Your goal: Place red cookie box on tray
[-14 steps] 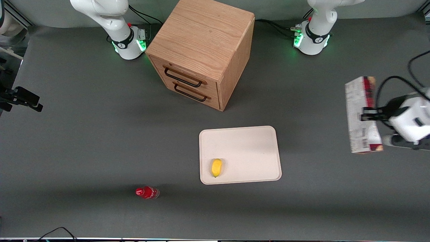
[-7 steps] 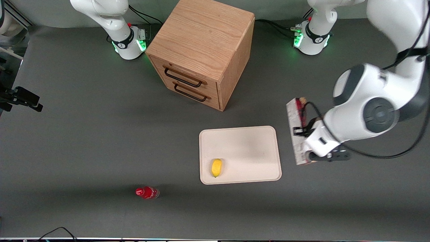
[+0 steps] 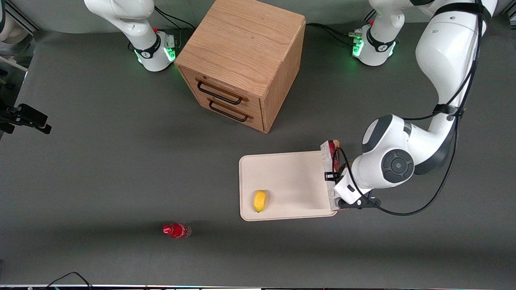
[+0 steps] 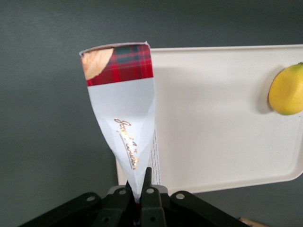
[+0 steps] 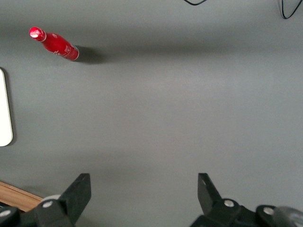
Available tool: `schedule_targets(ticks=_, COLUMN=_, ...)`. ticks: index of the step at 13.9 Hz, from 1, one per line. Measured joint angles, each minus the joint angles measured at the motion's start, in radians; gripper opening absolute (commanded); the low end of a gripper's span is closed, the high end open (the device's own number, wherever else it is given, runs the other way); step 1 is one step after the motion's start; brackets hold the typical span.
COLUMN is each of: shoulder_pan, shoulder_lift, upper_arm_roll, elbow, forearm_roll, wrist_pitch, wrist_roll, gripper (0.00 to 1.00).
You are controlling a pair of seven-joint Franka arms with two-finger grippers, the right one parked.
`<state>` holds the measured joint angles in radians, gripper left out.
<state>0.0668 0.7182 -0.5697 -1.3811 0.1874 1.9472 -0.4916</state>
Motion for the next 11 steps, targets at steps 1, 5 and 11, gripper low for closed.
schedule_targets(ticks=1, shoulder_pan=0.000, shoulder_lift=0.007, upper_arm_roll=-0.001, elbow=-0.006, forearm_roll=0.001, wrist_pitch=0.019, wrist_roll=0.000, gripper=0.00)
schedule_targets(ticks=5, shoulder_pan=0.000, shoulder_lift=0.027, upper_arm_roll=-0.004, elbow=-0.021, forearm_roll=0.035, wrist_pitch=0.058, wrist_roll=0.000, gripper=0.00)
schedule_targets(ticks=11, shoulder_pan=-0.001, shoulder_lift=0.090, upper_arm_roll=-0.004, elbow=-0.057, forearm_roll=0.097, wrist_pitch=0.149, wrist_roll=-0.028, gripper=0.52)
